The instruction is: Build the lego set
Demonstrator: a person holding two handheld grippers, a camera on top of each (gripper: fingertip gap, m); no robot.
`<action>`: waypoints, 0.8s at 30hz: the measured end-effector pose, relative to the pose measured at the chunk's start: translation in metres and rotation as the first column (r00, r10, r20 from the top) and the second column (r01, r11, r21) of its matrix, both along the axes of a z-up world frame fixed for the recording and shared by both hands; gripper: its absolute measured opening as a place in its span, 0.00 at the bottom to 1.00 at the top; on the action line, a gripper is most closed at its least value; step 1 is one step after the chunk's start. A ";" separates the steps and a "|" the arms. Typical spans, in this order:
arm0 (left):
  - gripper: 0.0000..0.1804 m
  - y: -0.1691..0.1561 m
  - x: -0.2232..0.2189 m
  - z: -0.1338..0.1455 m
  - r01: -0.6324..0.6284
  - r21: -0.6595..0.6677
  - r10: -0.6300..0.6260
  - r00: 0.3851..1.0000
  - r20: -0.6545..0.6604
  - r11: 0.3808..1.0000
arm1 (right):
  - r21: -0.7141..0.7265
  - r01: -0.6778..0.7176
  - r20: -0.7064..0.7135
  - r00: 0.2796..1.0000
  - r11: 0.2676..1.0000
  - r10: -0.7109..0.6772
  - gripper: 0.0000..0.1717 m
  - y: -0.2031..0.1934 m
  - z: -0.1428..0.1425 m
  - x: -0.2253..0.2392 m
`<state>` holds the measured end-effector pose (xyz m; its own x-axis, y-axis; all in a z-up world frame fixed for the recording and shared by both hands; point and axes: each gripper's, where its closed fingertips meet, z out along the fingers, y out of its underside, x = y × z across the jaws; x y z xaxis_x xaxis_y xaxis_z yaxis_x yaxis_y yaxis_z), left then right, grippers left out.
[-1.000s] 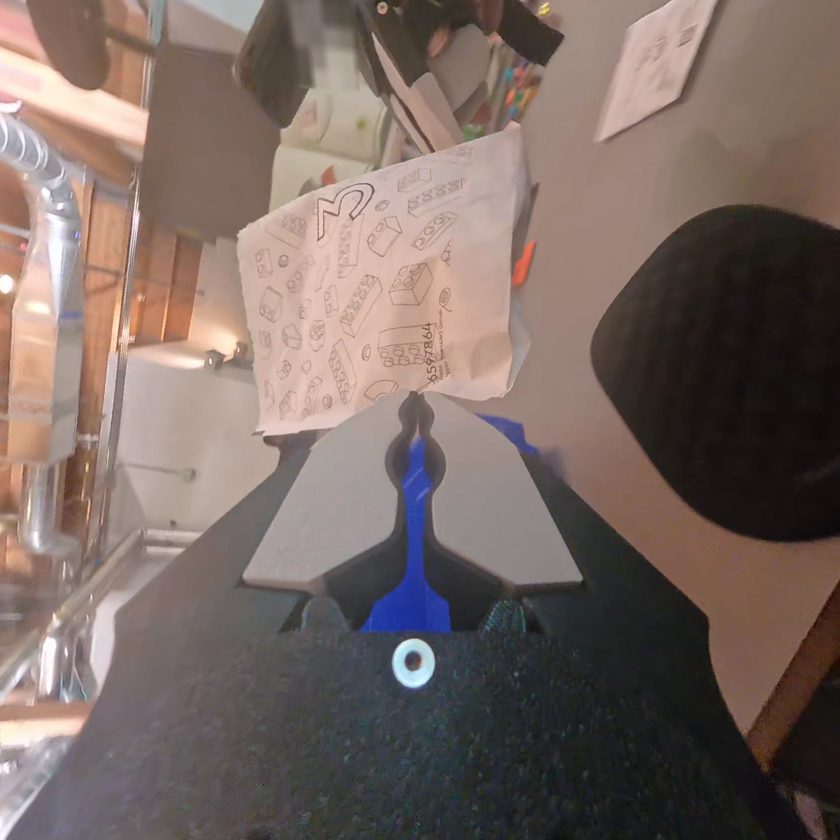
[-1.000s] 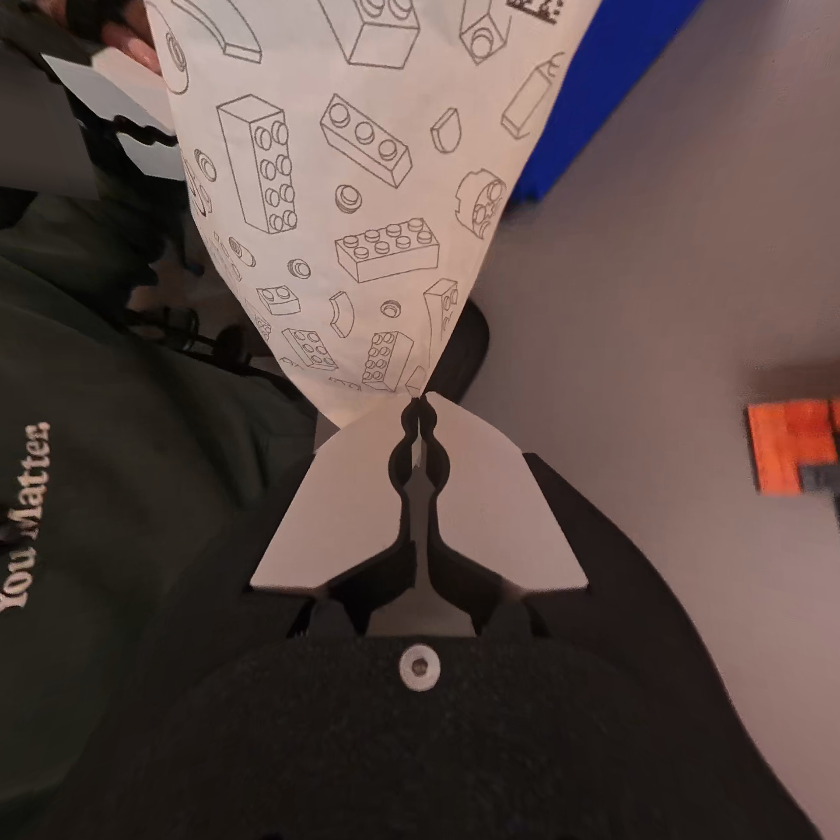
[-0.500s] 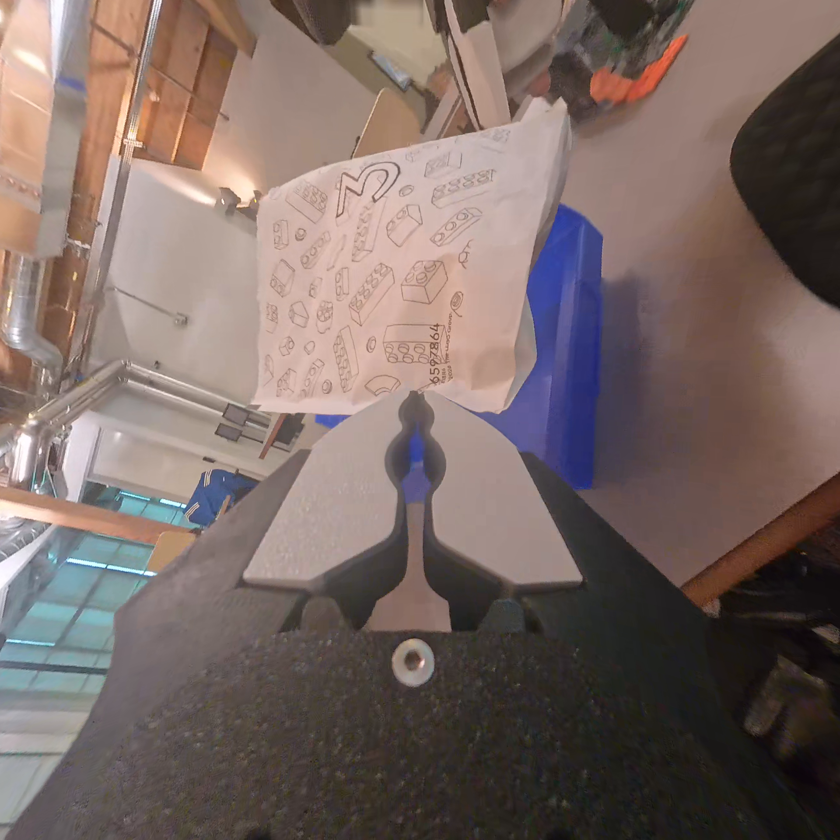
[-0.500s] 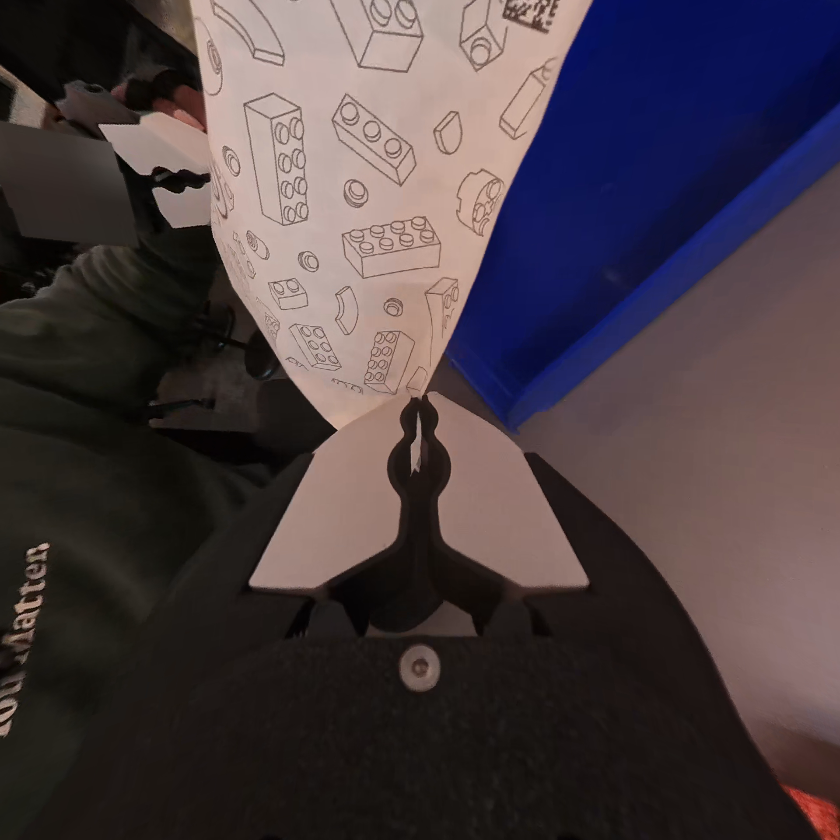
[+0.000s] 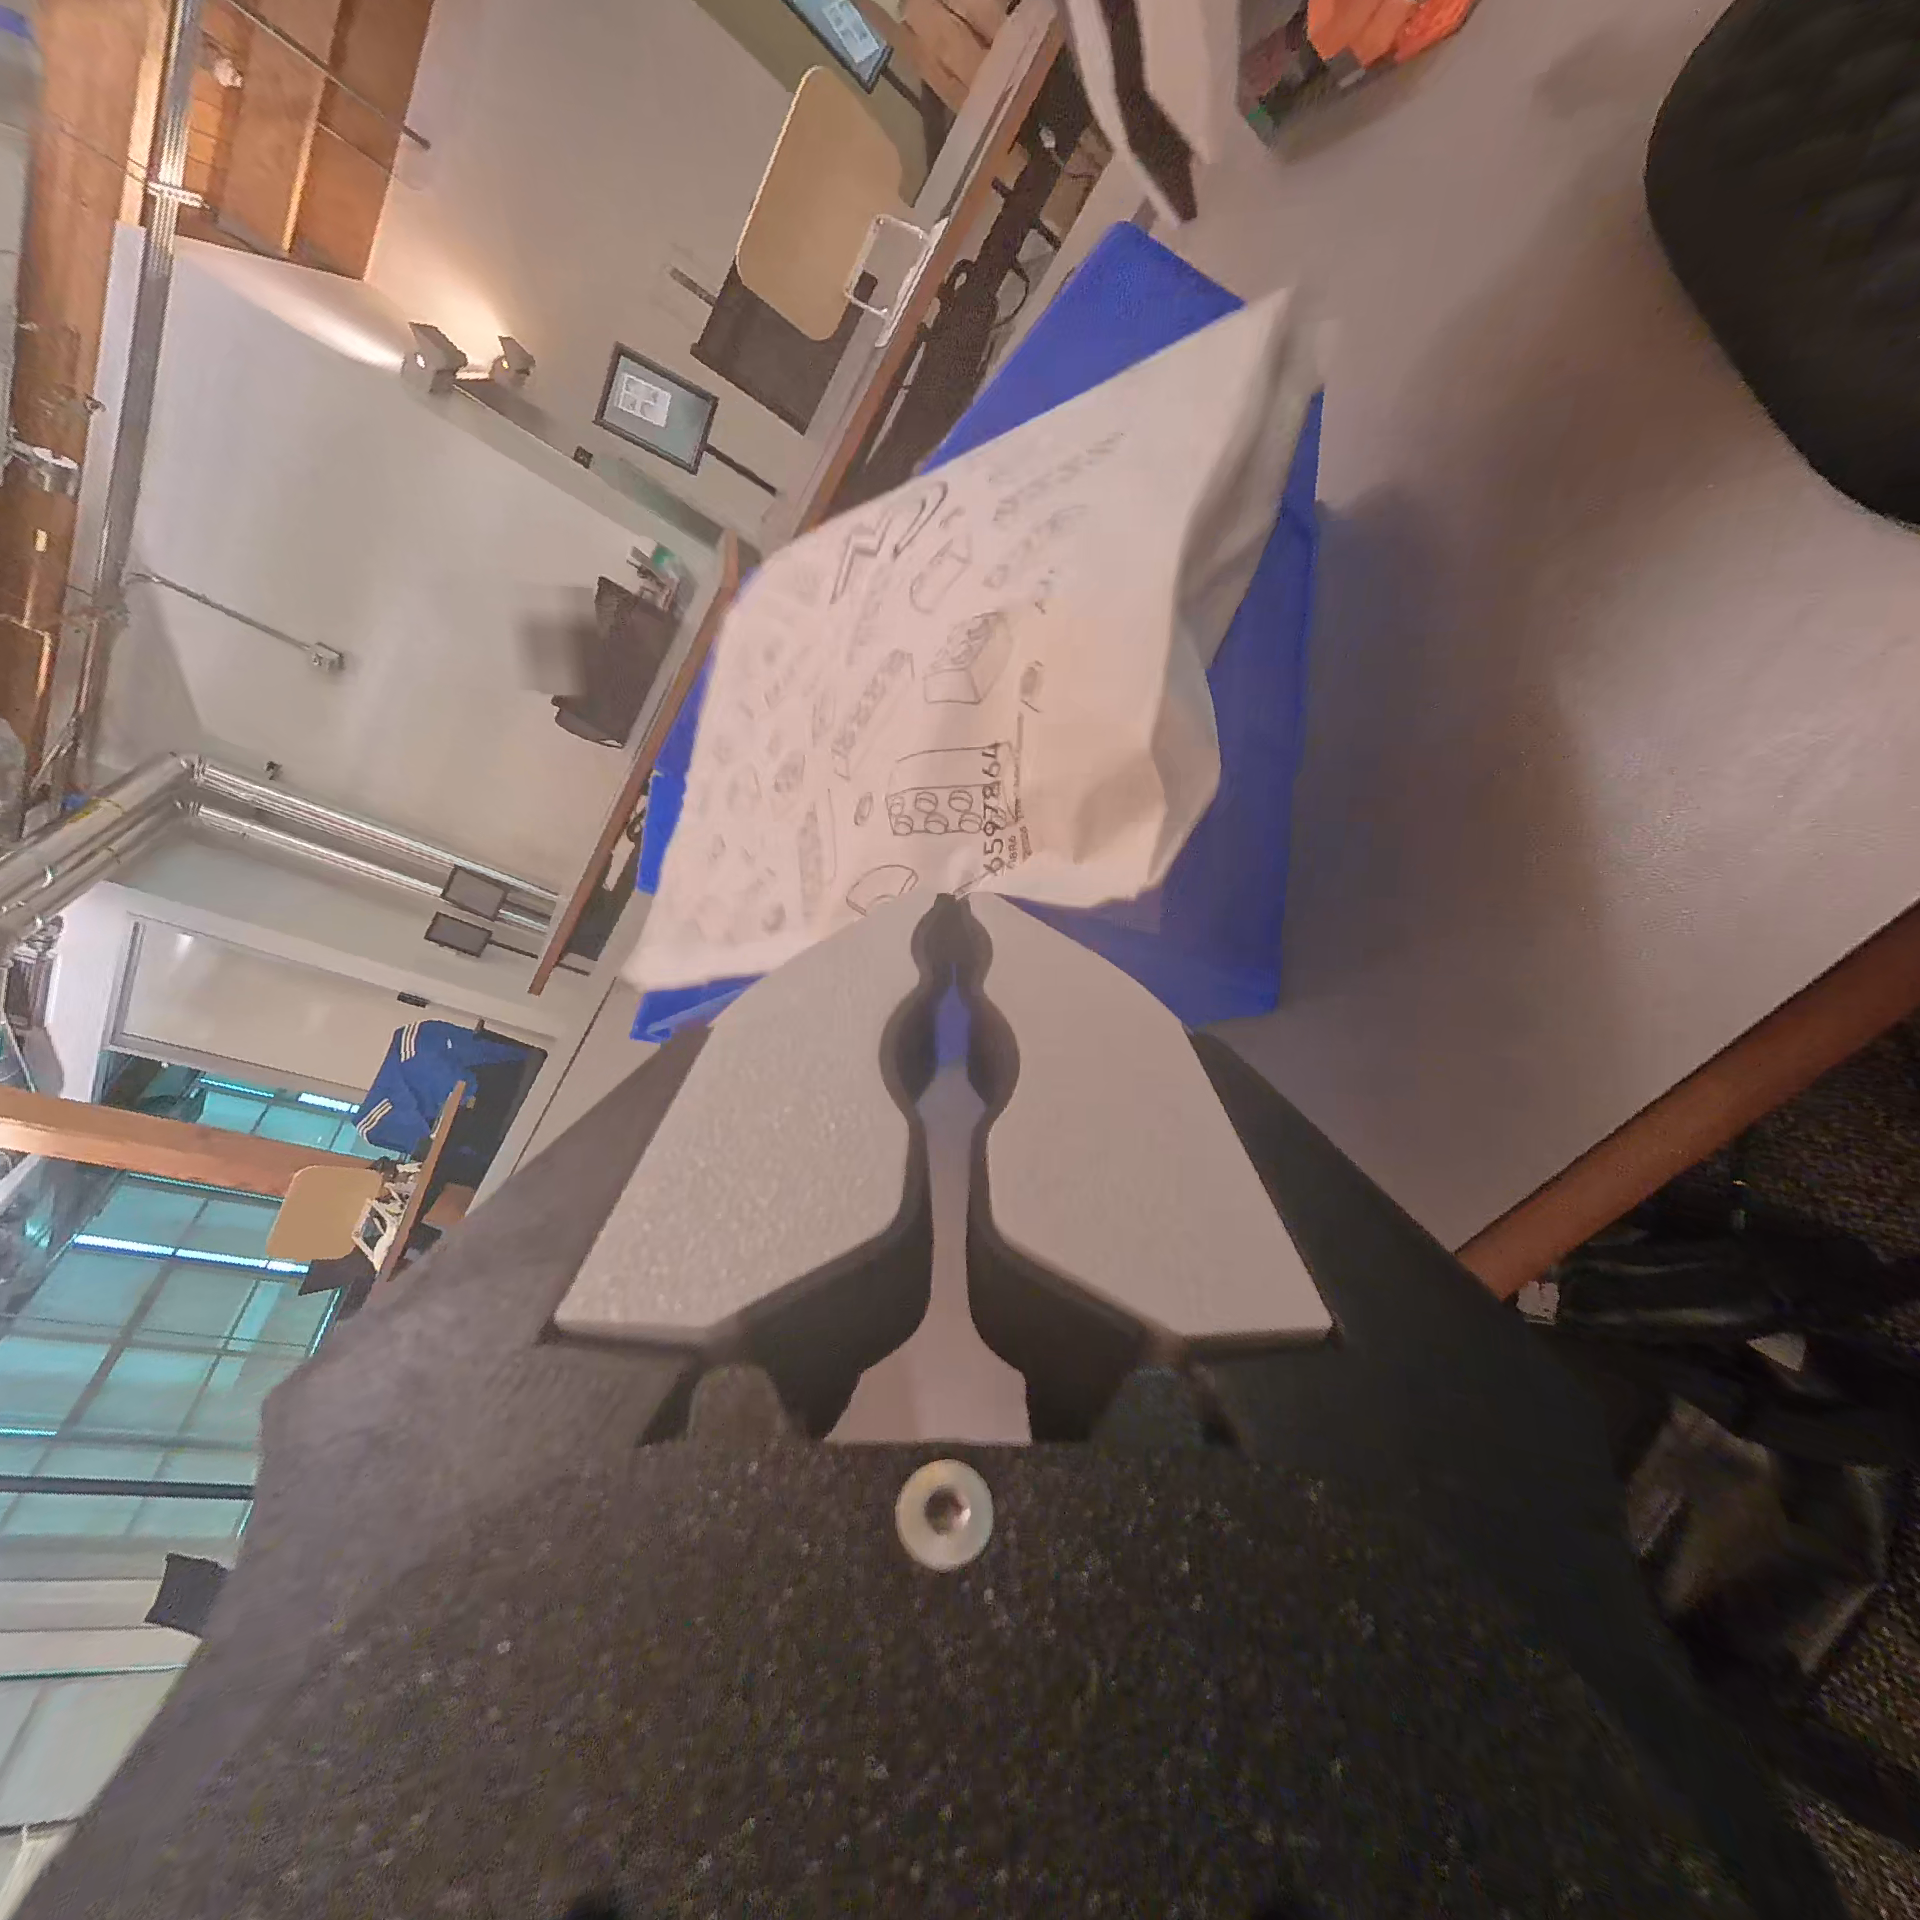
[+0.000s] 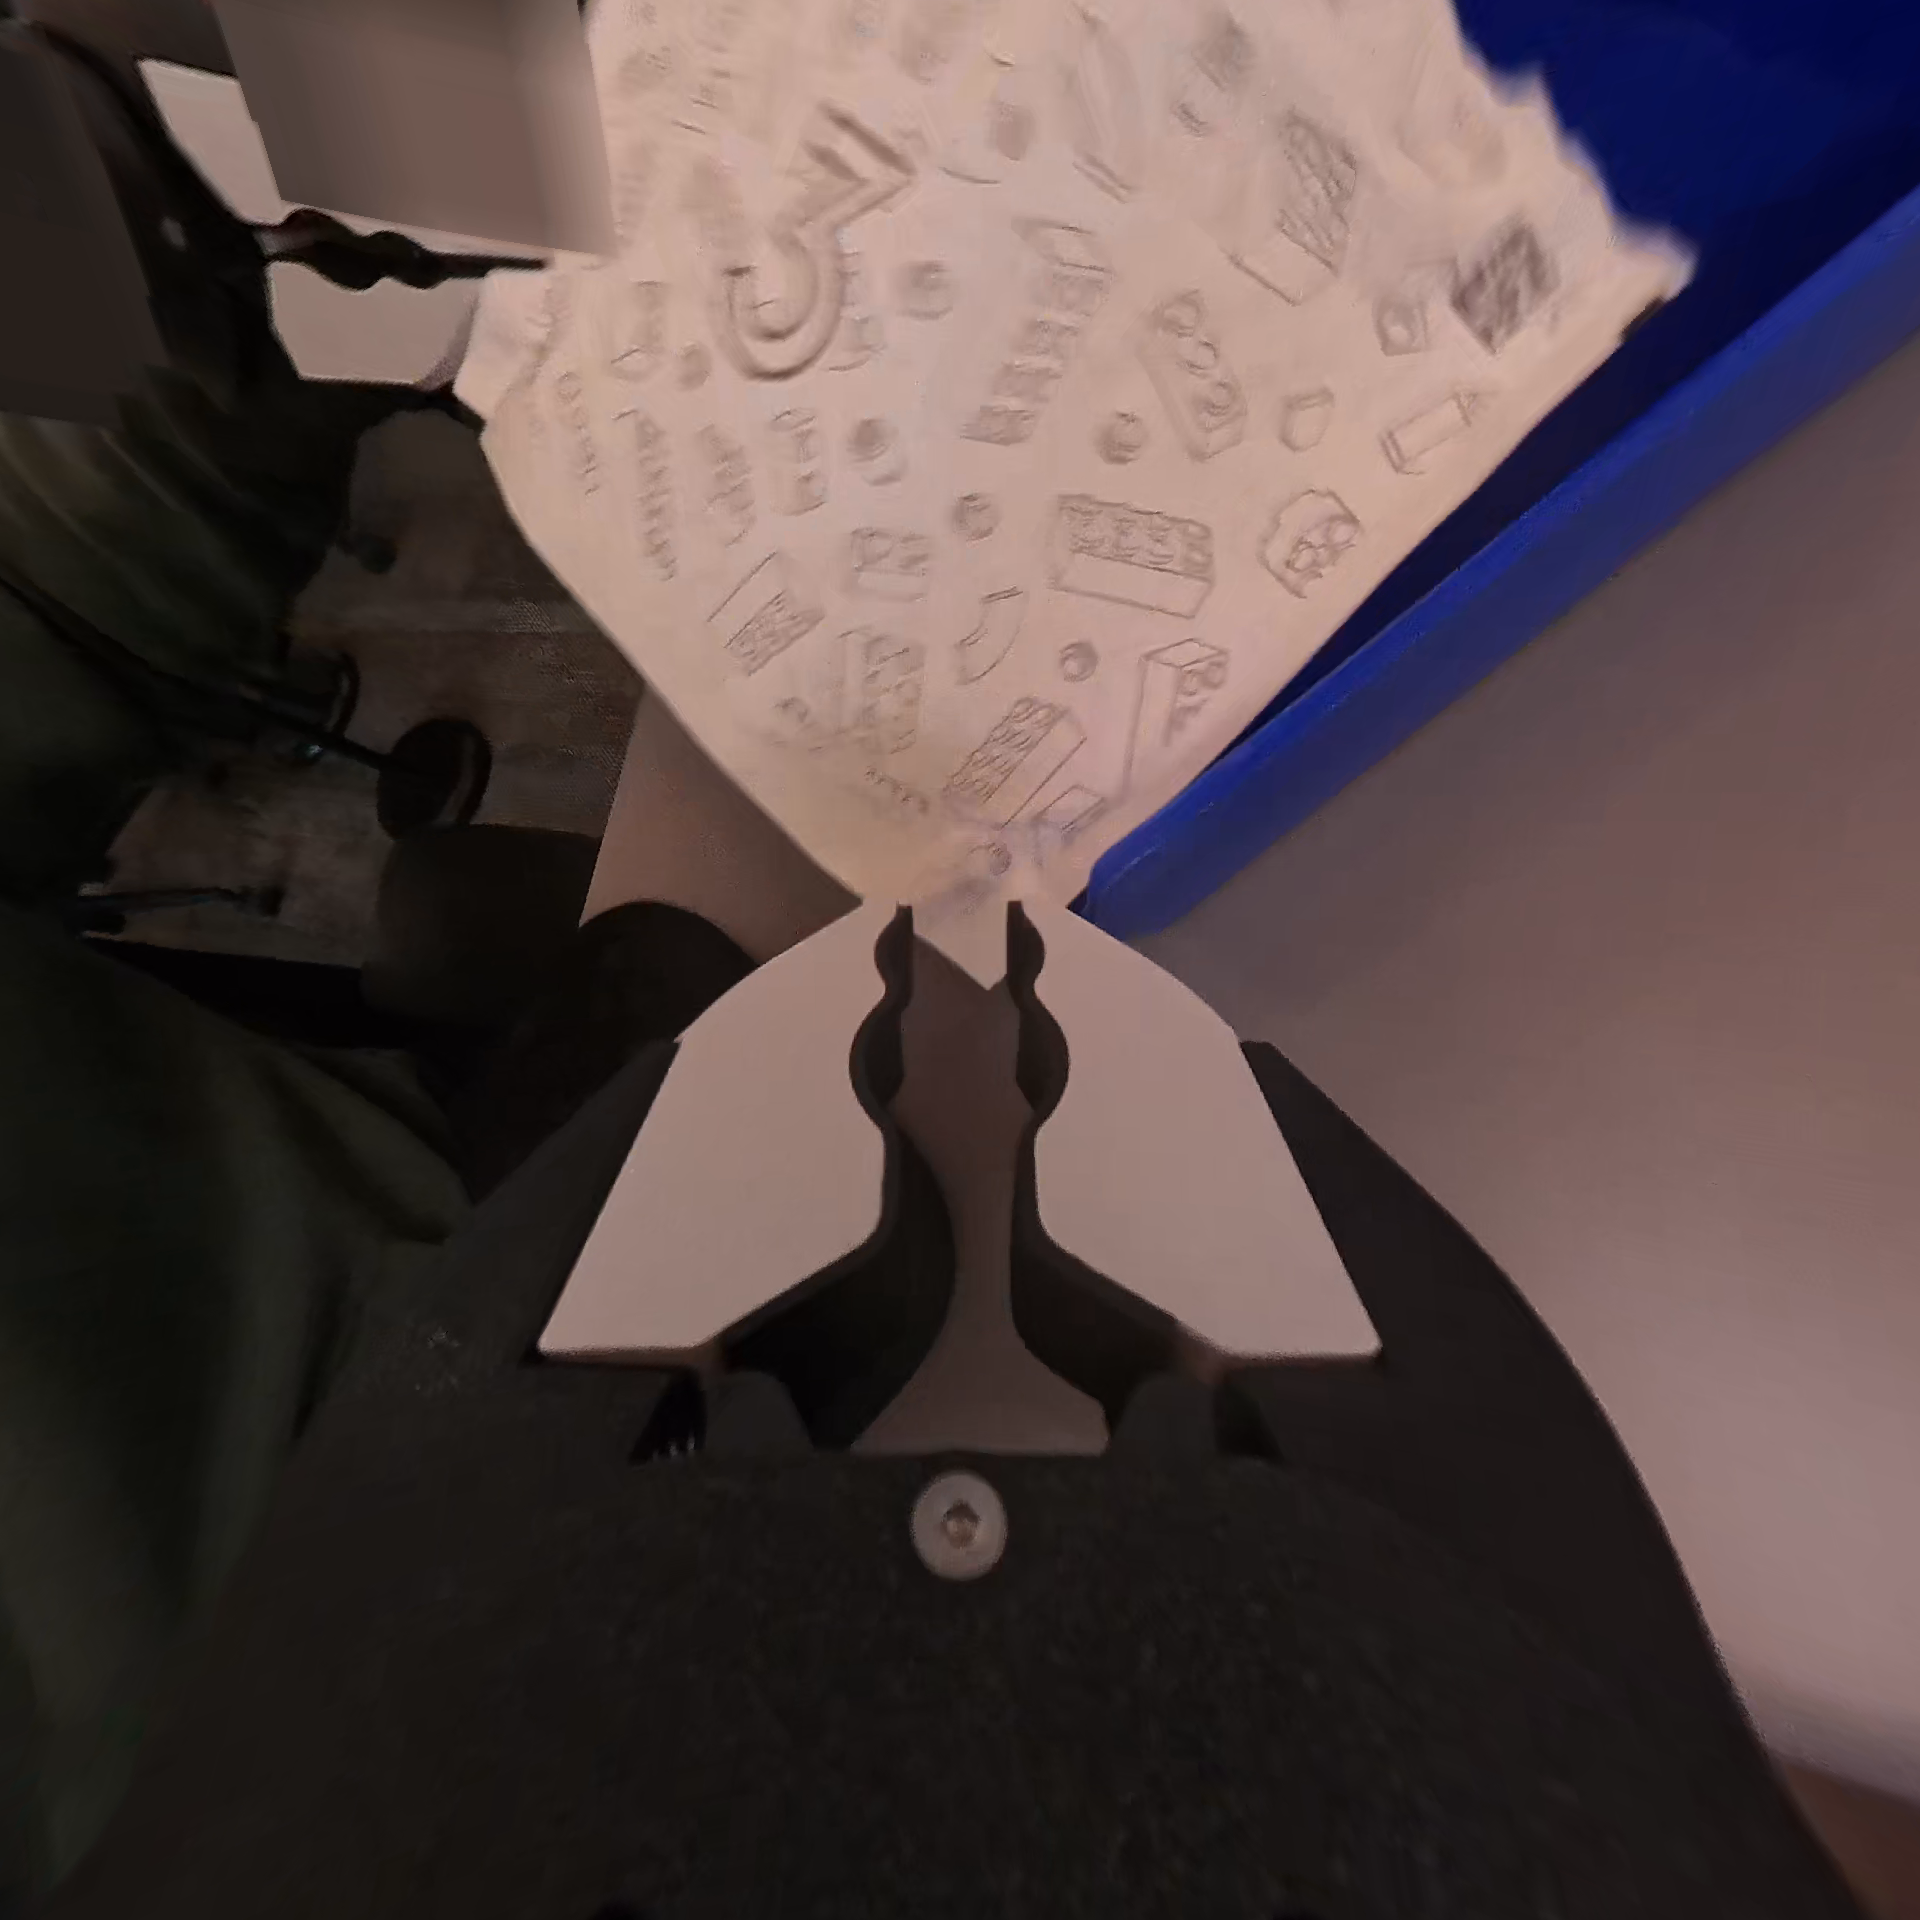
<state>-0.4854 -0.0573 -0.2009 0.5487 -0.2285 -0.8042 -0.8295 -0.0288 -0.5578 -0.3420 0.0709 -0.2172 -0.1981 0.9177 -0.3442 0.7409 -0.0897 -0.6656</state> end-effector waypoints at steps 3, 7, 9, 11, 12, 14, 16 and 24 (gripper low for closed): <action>0.00 0.001 -0.001 0.001 0.000 -0.001 0.000 1.000 0.004 1.000 | 0.119 -0.042 -0.122 0.991 0.992 0.056 0.11 0.005 0.000 0.010; 0.00 0.002 -0.002 0.000 -0.002 -0.002 0.002 1.000 -0.001 1.000 | 0.561 -0.003 -0.320 0.921 0.828 0.220 0.18 0.016 0.001 0.011; 0.00 0.002 -0.002 -0.001 -0.003 -0.005 0.003 1.000 -0.002 1.000 | 0.727 0.055 -0.350 0.888 0.685 0.299 0.23 0.013 0.002 0.004; 0.00 0.001 -0.002 -0.001 -0.004 -0.009 0.004 1.000 -0.005 1.000 | 0.836 0.082 -0.325 0.870 0.543 0.370 0.23 0.005 0.002 -0.006; 0.00 0.001 -0.002 -0.001 -0.004 -0.010 0.004 1.000 -0.006 1.000 | 0.870 0.086 -0.309 0.862 0.486 0.401 0.24 -0.001 0.001 -0.012; 0.00 0.000 -0.001 -0.001 -0.001 -0.010 0.001 1.000 -0.009 1.000 | 0.911 0.070 -0.257 0.869 0.407 0.424 0.24 -0.009 -0.008 -0.024; 0.00 -0.001 -0.002 -0.001 -0.001 -0.009 0.001 1.000 -0.009 1.000 | 0.936 0.060 -0.206 0.892 0.347 0.402 0.23 -0.006 -0.019 -0.033; 0.00 -0.003 -0.004 -0.003 0.009 0.001 -0.009 1.000 -0.005 1.000 | 0.956 0.004 -0.101 0.942 0.292 0.319 0.09 0.004 -0.033 -0.039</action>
<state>-0.4891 -0.0606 -0.2042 0.5423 -0.2328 -0.8073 -0.8327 -0.0204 -0.5534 -0.3814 0.0748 -0.2504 -0.2983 0.5152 0.8035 0.4749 0.8104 -0.3433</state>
